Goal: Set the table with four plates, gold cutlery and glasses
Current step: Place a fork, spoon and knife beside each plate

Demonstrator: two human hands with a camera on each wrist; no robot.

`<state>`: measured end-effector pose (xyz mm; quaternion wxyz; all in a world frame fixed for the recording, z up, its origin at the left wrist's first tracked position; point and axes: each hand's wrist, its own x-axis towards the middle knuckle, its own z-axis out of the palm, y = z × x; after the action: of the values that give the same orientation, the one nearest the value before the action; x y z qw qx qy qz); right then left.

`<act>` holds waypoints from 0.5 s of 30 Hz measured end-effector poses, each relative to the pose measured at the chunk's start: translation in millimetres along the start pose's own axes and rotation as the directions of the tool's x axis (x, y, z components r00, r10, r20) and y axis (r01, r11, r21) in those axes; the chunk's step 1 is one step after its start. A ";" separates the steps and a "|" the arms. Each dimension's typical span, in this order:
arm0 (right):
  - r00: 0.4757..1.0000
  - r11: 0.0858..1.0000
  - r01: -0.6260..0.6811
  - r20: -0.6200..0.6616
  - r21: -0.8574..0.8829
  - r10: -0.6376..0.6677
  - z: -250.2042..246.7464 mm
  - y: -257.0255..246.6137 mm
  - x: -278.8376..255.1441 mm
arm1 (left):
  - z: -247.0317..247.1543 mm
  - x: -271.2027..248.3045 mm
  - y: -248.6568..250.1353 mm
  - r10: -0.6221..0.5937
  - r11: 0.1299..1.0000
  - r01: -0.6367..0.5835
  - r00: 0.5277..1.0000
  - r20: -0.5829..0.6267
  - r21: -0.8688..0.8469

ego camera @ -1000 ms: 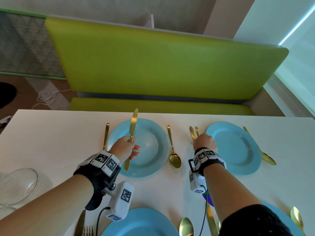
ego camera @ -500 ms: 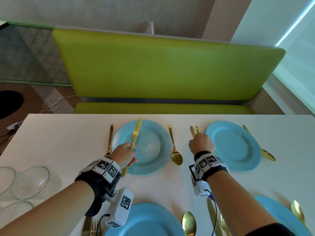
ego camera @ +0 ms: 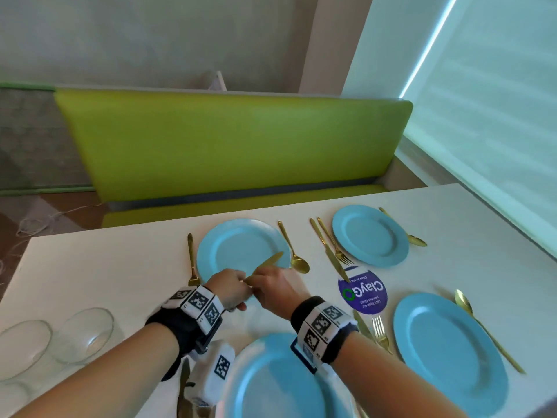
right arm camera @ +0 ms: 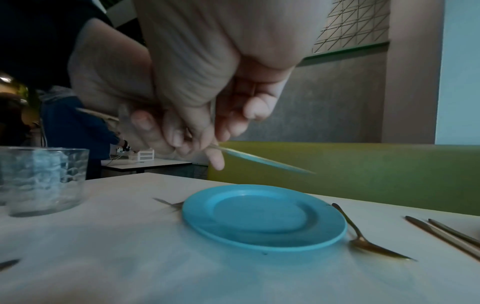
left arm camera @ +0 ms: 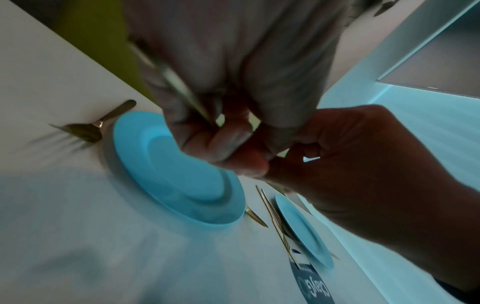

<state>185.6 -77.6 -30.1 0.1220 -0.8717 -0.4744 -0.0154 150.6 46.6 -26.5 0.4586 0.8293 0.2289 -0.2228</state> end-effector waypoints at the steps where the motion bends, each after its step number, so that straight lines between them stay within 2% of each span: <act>1: 1.000 1.000 -0.010 0.006 0.014 0.010 0.5 -11.1 -2.0 | -3.0 -7.0 -4.5 0.000 0.999 -0.001 1.000 0.023 0.032; 7: 0.999 0.998 0.026 -0.030 0.062 -0.024 6.8 -71.4 -4.4 | -33.6 -48.1 -36.4 0.045 0.989 -0.066 0.987 0.154 0.129; 13: 0.998 0.998 -0.055 0.011 0.014 0.055 5.1 -110.3 7.5 | -64.6 -64.0 -59.6 0.099 0.966 -0.147 0.969 0.225 0.210; 15: 0.996 0.999 -0.047 -0.073 -0.023 0.045 8.0 -119.0 17.0 | -79.9 -67.3 -65.7 0.116 0.967 -0.157 0.973 0.201 0.202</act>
<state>95.4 0.1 -11.9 0.1285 -0.8826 -0.4494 -0.0500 71.5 135.0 7.6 0.3992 0.8634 0.1011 -0.2915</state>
